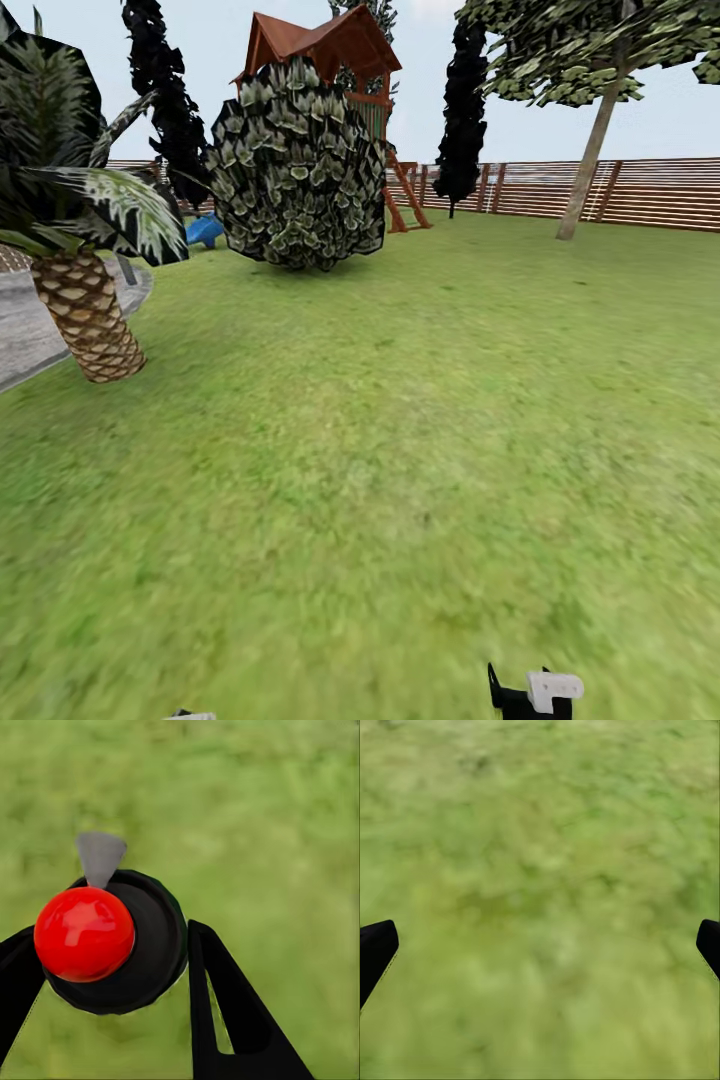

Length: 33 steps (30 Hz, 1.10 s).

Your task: Pick up the pesticide atomizer in the garden and spray insectifuge to fully cover both potted plants in the garden.

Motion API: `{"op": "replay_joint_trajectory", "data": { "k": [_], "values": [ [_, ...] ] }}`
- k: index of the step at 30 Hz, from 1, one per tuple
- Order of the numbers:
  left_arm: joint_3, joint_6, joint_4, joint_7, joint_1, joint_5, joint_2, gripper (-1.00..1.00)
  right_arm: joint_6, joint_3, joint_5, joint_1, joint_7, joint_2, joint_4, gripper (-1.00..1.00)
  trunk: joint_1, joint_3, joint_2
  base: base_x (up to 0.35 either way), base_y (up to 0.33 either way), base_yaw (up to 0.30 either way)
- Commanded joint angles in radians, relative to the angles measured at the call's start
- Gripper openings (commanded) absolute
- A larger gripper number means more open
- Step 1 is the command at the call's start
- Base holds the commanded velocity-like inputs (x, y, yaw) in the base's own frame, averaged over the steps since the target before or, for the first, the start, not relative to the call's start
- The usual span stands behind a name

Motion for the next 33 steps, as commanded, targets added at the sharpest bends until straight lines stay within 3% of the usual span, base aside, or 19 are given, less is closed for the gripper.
{"op": "replay_joint_trajectory", "data": {
  "k": [1, 33],
  "values": [
    [0.009, -0.002, 0.0, -0.007, 0.0, -0.001, 0.0, -1.0, -0.003, -0.008, 0.009, -0.001, 0.0, 0.0, 0.001, 1.0, 0.0, -0.001, 0.0, 0.338, 0.0, 0.0],
    [0.009, -0.002, 0.0, -0.007, 0.0, -0.002, 0.0, -1.0, -0.002, -0.008, 0.009, -0.001, 0.0, 0.0, 0.003, 1.0, 0.0, -0.001, 0.0, 0.338, 0.0, 0.0]
  ]
}}
